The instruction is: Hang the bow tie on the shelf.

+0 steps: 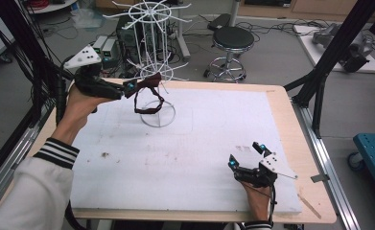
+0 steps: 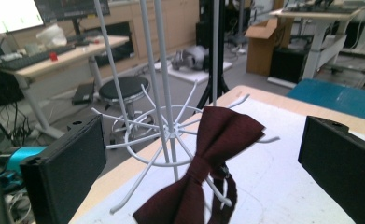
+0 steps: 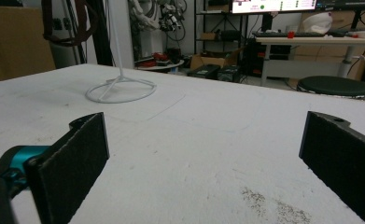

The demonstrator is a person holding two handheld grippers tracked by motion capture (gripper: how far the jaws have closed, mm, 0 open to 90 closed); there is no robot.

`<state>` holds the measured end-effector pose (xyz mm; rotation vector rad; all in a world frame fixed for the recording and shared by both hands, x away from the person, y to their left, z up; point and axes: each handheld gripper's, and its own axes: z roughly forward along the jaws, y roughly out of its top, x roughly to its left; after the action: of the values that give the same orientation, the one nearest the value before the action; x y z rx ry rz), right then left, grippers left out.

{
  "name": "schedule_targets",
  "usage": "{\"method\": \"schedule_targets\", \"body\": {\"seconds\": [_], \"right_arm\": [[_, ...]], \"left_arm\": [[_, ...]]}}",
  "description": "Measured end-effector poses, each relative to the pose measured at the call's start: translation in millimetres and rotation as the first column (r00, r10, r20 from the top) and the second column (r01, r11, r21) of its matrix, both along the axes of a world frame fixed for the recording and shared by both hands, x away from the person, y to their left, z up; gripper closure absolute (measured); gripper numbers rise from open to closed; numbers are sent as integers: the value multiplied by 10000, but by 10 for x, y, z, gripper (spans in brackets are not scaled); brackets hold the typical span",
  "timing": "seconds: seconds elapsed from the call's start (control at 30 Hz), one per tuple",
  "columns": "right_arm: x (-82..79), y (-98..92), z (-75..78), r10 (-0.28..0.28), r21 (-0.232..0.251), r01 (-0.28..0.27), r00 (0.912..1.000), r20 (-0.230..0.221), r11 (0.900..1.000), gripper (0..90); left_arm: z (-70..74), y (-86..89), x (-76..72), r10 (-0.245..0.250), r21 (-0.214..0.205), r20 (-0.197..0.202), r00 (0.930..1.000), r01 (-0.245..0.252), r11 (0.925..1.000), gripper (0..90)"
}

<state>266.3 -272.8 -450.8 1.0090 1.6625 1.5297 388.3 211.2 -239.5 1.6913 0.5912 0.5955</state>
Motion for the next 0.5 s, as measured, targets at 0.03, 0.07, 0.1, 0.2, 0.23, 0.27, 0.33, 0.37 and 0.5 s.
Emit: {"method": "schedule_targets", "body": {"seconds": [0.03,0.07,0.1,0.2,0.23,0.27,0.33,0.37,0.5], "right_arm": [[-3,2,0,-7,-41,7,10000,-3,10000,7],[-4,4,0,-4,-66,4,10000,1,10000,7],[-3,6,1,-22,-73,22,10000,13,10000,7],[-3,4,1,-10,-36,10,10000,-35,10000,7],[-2,3,0,-2,-13,2,10000,-46,10000,7],[-3,3,0,-2,3,2,10000,-50,10000,7],[-6,9,1,-2,-84,2,10000,-21,10000,7],[-6,11,1,-2,-132,2,10000,11,9999,7],[-11,22,2,-49,-226,51,10000,59,9997,7]], "left_arm": [[-20,37,-43,5,-79,91,10000,-5,10000,17],[-41,82,-93,26,-111,221,9998,-23,9999,17],[-59,120,-132,-8,-190,336,9994,15,9998,17],[-164,292,-316,-71,-349,662,9978,95,9993,17],[-217,353,-399,-50,-238,782,9969,69,9997,17],[-217,353,-399,-50,-238,782,9969,69,9997,17],[-385,503,-614,25,-461,1251,9921,33,9989,17],[-465,554,-692,94,-578,1373,9905,-14,9983,17],[-846,728,-937,480,-627,1515,9873,-389,9973,17]]}}
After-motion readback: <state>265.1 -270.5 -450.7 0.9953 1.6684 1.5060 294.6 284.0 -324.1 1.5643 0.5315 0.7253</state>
